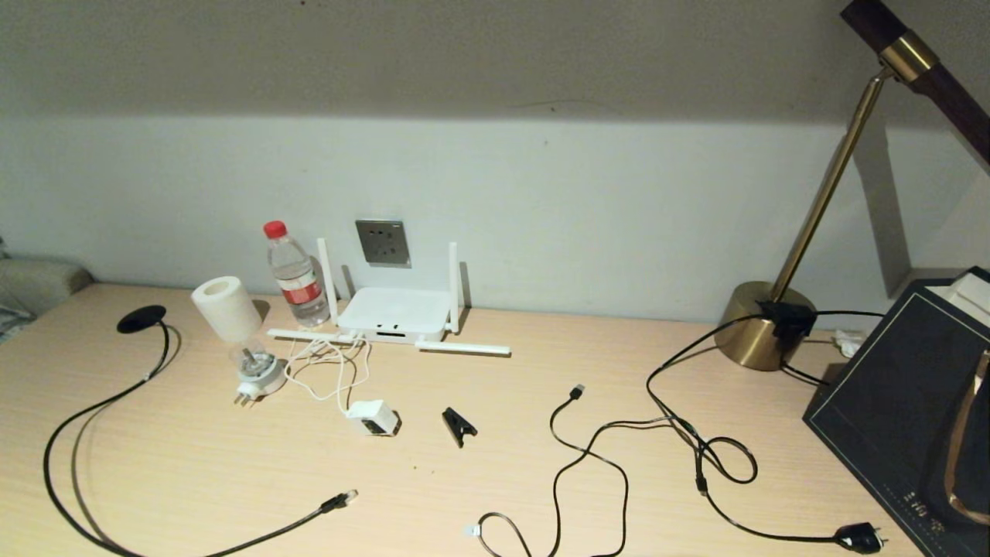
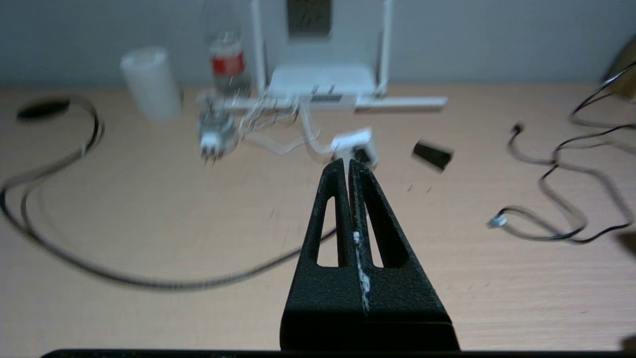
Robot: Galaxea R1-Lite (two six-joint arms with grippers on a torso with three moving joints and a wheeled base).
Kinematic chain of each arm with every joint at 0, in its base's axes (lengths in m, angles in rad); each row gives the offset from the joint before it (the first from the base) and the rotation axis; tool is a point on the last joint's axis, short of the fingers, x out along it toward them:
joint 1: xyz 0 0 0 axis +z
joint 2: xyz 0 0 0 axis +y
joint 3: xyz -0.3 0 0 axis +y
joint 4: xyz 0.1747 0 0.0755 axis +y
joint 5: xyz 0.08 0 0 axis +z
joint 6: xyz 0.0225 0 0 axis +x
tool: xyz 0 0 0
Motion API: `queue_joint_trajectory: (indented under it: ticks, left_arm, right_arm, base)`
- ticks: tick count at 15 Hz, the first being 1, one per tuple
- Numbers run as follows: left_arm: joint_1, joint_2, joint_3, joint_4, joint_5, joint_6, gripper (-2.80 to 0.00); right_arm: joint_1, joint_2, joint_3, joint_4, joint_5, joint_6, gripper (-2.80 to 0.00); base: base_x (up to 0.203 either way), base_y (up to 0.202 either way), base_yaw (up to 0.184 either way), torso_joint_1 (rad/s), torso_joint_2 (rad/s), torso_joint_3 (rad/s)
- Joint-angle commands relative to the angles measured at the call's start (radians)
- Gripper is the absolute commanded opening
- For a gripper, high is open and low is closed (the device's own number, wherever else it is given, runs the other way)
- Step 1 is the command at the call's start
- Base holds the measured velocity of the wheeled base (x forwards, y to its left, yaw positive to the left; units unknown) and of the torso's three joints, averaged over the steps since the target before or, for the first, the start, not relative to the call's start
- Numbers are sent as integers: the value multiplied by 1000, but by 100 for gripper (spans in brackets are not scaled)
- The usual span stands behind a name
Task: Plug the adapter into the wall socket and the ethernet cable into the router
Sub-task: Pick up plug
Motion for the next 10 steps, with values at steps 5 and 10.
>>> queue_joint_trajectory:
  ticks: [5, 10]
  left_arm:
    - [-19, 663, -511, 66, -222, 155, -280]
    - [-22, 1233, -830, 113, -411, 501, -280]
  right_arm:
    - [1, 1, 0, 1, 0, -1, -280]
    - [1, 1, 0, 1, 0, -1, -280]
  base:
    - [0, 0, 0, 0, 0, 0]
    - [0, 0, 0, 0, 0, 0]
